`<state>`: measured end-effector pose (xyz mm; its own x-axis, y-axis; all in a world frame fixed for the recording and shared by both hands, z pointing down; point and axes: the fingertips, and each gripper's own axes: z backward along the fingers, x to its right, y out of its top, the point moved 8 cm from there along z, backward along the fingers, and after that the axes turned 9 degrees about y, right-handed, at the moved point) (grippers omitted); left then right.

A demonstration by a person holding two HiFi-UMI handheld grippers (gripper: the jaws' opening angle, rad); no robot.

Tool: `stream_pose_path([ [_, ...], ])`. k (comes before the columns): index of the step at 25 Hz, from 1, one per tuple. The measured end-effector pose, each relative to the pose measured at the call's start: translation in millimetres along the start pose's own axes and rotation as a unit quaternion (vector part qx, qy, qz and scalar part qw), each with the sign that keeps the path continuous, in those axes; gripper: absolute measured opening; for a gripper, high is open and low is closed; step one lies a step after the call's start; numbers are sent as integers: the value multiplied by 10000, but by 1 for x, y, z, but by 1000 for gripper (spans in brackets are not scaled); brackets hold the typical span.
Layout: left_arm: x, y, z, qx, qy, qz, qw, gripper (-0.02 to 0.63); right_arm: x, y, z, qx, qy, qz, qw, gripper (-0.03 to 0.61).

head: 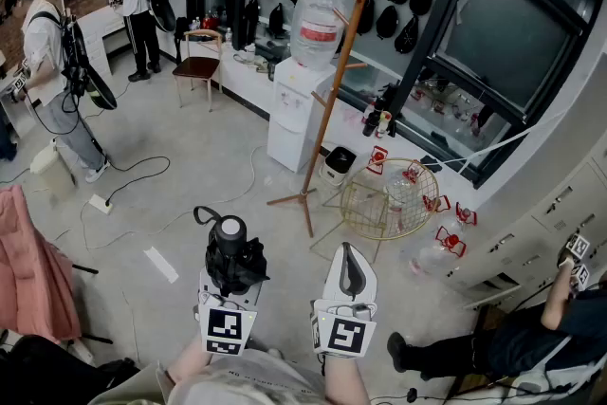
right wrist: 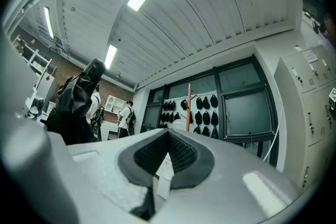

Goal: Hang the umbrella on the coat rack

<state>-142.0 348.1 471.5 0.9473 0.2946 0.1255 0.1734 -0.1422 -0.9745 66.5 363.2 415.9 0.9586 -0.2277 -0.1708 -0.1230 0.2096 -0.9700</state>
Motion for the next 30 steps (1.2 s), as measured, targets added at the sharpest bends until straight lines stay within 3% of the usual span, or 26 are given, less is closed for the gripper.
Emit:
stream_pose_path([
  [23, -11, 2, -45, -101, -214, -64, 9997, 264, 10, -14, -37, -121, -61, -64, 9999, -2],
  [29, -30, 5, -71, -156, -275, -37, 9995, 264, 17, -21, -68, 71, 138, -602, 9981, 0],
  [30, -33, 4, -75, -160, -270, -27, 9995, 264, 17, -23, -74, 68, 224, -672, 9975, 39],
])
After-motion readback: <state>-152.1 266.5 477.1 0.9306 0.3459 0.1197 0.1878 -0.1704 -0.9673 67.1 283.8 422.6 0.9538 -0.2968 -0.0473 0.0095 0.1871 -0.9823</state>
